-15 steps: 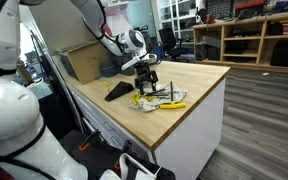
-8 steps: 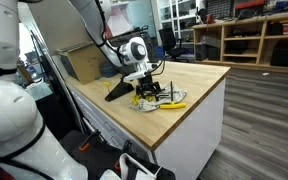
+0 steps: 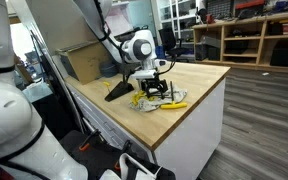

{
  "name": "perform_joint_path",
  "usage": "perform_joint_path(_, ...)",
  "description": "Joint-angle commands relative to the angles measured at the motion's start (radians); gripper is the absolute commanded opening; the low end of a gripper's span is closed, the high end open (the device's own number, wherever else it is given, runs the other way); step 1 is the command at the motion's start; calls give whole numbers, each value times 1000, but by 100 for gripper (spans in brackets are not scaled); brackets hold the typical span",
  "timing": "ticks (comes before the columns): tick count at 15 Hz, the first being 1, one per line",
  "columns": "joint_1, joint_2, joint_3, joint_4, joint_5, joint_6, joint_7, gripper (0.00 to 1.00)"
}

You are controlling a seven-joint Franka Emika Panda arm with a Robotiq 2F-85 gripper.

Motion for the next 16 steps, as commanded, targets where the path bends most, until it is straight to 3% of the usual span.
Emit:
perform_joint_path(1,-17,-62,20,-56,62,41,-86,100)
perform_joint_path(6,-22,-46,47,-48,113,22,-184,100)
perform_joint_path(16,-19,-11,22,-5,50,6,-249,100)
